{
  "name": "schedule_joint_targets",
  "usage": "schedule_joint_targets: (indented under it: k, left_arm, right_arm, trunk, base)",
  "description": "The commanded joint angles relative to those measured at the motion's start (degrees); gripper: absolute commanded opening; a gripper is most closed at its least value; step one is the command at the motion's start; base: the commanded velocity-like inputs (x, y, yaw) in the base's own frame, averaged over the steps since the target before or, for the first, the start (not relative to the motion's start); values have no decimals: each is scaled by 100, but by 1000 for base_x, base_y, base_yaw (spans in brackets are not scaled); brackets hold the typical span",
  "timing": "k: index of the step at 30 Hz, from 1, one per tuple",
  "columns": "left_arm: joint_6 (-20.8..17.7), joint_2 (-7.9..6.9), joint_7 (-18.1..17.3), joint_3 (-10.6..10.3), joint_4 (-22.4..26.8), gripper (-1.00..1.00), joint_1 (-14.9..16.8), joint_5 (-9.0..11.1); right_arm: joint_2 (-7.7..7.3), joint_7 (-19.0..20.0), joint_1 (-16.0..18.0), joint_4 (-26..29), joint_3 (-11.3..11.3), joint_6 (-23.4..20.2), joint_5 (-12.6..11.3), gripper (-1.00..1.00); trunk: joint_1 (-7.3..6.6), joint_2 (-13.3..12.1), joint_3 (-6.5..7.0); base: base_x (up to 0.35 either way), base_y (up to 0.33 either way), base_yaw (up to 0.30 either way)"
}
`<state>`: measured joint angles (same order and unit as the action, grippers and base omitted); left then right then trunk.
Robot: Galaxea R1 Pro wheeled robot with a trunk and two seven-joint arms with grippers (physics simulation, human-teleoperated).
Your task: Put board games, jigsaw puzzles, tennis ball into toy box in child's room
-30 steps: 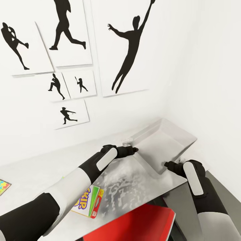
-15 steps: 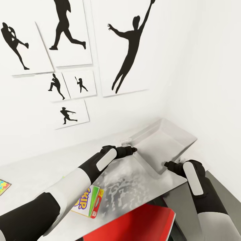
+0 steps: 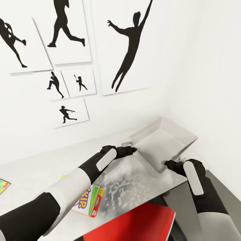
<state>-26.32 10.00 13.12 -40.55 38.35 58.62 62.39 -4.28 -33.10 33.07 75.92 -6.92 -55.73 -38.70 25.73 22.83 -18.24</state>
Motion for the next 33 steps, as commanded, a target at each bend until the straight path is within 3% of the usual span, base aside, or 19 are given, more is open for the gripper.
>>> schedule_joint_targets:
  k: [1,18,33]
  left_arm:
    - [-6,0,51,-15,6,100,6,54]
    - [4,0,50,-15,6,100,4,54]
    - [21,0,43,-15,6,100,6,54]
  right_arm:
    - [-2,-56,4,-330,-3,-35,21,100]
    - [-2,-72,6,-231,3,-113,21,100]
    - [-3,47,5,-121,6,-206,10,100]
  trunk:
    - [5,8,-21]
    - [5,8,-170]
    - [5,8,-183]
  base:
    - [0,0,0]
    - [0,0,0]
    - [0,0,0]
